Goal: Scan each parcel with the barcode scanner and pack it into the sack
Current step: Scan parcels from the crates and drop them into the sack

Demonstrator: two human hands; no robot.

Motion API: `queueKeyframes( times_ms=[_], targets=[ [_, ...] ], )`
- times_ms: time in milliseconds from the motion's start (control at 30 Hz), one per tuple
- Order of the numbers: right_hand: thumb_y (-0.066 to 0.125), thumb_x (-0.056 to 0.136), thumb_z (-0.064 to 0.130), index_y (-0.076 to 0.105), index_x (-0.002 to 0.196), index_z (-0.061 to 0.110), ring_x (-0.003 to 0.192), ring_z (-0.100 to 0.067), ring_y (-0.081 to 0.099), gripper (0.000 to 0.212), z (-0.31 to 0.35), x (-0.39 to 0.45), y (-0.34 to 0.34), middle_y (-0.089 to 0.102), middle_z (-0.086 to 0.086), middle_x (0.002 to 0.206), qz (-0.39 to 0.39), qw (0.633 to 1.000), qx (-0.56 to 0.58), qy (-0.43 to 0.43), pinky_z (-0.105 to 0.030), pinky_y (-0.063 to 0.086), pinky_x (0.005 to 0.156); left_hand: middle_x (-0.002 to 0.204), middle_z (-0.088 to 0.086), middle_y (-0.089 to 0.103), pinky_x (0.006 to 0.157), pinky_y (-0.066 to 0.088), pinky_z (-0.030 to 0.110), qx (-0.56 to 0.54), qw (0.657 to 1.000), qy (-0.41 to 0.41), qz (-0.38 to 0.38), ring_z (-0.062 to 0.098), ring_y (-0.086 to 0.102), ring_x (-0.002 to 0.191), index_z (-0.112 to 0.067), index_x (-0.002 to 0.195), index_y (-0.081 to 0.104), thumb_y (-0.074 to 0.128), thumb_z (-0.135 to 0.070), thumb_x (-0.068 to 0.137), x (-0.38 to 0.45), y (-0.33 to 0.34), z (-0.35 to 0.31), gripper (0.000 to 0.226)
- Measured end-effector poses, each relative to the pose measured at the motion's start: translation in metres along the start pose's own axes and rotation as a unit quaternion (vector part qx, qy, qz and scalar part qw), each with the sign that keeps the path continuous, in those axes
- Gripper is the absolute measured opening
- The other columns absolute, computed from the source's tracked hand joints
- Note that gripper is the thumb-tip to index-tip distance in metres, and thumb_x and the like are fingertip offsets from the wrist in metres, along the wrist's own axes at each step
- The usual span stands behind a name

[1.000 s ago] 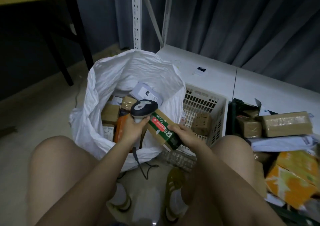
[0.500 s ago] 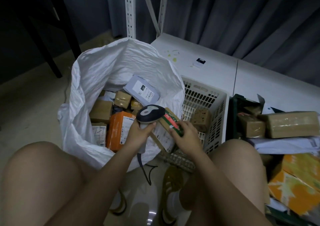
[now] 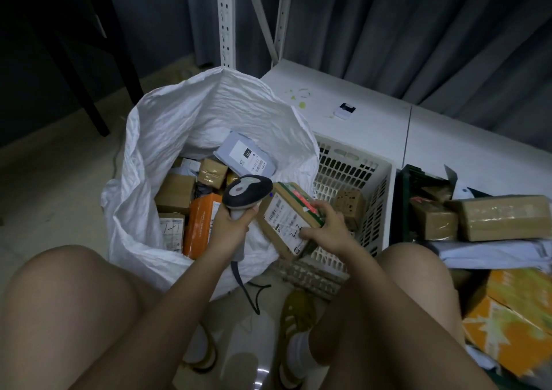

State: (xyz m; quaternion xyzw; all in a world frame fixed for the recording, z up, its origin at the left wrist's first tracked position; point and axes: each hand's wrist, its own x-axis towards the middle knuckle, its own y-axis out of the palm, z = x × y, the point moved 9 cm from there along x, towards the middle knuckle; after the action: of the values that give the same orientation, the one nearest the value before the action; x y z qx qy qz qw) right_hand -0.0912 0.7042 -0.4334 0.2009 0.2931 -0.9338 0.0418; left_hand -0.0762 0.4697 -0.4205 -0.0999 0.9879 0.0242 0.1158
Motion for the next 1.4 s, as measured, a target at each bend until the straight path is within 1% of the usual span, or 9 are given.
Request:
queueKeyframes(
  times_ms=[67, 200, 400, 567, 767, 900, 1000, 1133, 1400],
  targets=[
    [0.077, 0.072, 0.012, 0.045, 0.124, 0.032, 0.103, -0.03, 0.058, 0.064, 0.009, 0.0, -0.005, 0.04, -0.01, 0.128, -0.01, 0.994, 0.106, -0.021, -0.038, 0.057, 0.076, 0.107, -0.009, 0.06, 0.072, 0.05, 0.021, -0.003, 1.0, 0.013, -0.01, 0.005, 0.058, 0.094, -0.023, 0.126, 0.052, 0.067, -0.022, 0.089, 0.0, -0.003, -0.008, 0.04],
    [0.068, 0.083, 0.01, 0.04, 0.135, 0.04, 0.112, -0.025, 0.059, 0.066, 0.022, -0.013, 0.007, 0.054, -0.003, 0.131, 0.029, 0.957, 0.287, -0.029, -0.036, 0.053, 0.08, 0.088, -0.007, 0.065, 0.08, 0.053, 0.034, -0.037, 0.999, 0.012, -0.027, 0.009, 0.062, 0.082, -0.029, 0.096, 0.061, 0.067, -0.022, 0.089, 0.002, -0.005, -0.021, 0.011],
    [0.074, 0.065, 0.034, 0.04, 0.126, 0.033, 0.114, -0.023, 0.056, 0.069, 0.034, -0.021, 0.027, 0.053, -0.007, 0.129, 0.06, 0.963, 0.259, -0.04, -0.032, 0.049, 0.084, 0.11, -0.009, 0.062, 0.081, 0.049, 0.019, -0.06, 0.997, 0.041, -0.005, 0.003, 0.059, 0.099, -0.02, 0.123, 0.053, 0.069, -0.019, 0.087, -0.001, -0.002, -0.047, 0.039],
    [0.052, 0.088, 0.064, 0.046, 0.11, 0.017, 0.106, -0.018, 0.062, 0.052, 0.046, -0.019, 0.014, 0.063, 0.001, 0.114, 0.017, 0.973, 0.227, -0.024, -0.039, 0.049, 0.091, 0.12, 0.0, 0.063, 0.09, 0.047, 0.025, -0.034, 0.997, 0.065, -0.013, 0.012, 0.06, 0.109, -0.01, 0.13, 0.054, 0.07, -0.02, 0.086, -0.002, -0.013, -0.059, 0.048],
    [0.037, 0.094, 0.064, 0.043, 0.128, 0.027, 0.11, -0.028, 0.06, 0.051, 0.064, -0.013, 0.008, 0.058, -0.007, 0.125, 0.045, 0.973, 0.227, -0.01, -0.047, 0.053, 0.086, 0.111, -0.006, 0.068, 0.093, 0.05, 0.029, -0.013, 0.996, 0.081, 0.033, 0.007, 0.063, 0.103, -0.021, 0.116, 0.063, 0.07, -0.021, 0.086, -0.012, -0.012, -0.074, 0.031],
    [0.044, 0.093, 0.052, 0.04, 0.137, 0.017, 0.102, -0.029, 0.061, 0.056, 0.069, -0.014, 0.007, 0.061, -0.013, 0.118, 0.074, 0.961, 0.265, 0.015, -0.041, 0.054, 0.071, 0.111, -0.005, 0.069, 0.099, 0.049, 0.043, -0.011, 0.996, 0.083, 0.035, 0.012, 0.064, 0.107, -0.024, 0.114, 0.063, 0.071, -0.022, 0.085, -0.015, -0.017, -0.076, 0.03],
    [0.055, 0.088, 0.044, 0.034, 0.142, 0.032, 0.099, -0.032, 0.062, 0.06, 0.074, -0.014, 0.002, 0.058, -0.015, 0.118, 0.113, 0.955, 0.274, 0.004, -0.047, 0.058, 0.076, 0.115, -0.001, 0.068, 0.1, 0.049, 0.041, -0.023, 0.996, 0.08, 0.035, 0.014, 0.063, 0.109, -0.017, 0.121, 0.06, 0.071, -0.021, 0.085, -0.016, -0.02, -0.078, 0.038],
    [0.056, 0.09, 0.039, 0.052, 0.13, 0.027, 0.101, -0.035, 0.062, 0.042, 0.084, -0.021, -0.002, 0.056, -0.014, 0.123, 0.161, 0.956, 0.245, 0.005, -0.055, 0.052, 0.093, 0.119, -0.003, 0.065, 0.089, 0.049, 0.022, -0.005, 0.994, 0.101, 0.031, 0.005, 0.06, 0.106, -0.015, 0.129, 0.056, 0.07, -0.021, 0.086, -0.016, -0.025, -0.086, 0.046],
    [0.06, 0.089, 0.034, 0.052, 0.118, 0.018, 0.099, -0.031, 0.063, 0.034, 0.104, -0.026, -0.017, 0.06, -0.012, 0.117, 0.075, 0.974, 0.213, -0.027, -0.056, 0.054, 0.088, 0.121, 0.0, 0.065, 0.098, 0.05, 0.038, 0.001, 0.995, 0.097, 0.038, 0.015, 0.061, 0.113, -0.017, 0.129, 0.056, 0.076, -0.034, 0.078, -0.017, -0.03, -0.091, 0.057]
  ],
)
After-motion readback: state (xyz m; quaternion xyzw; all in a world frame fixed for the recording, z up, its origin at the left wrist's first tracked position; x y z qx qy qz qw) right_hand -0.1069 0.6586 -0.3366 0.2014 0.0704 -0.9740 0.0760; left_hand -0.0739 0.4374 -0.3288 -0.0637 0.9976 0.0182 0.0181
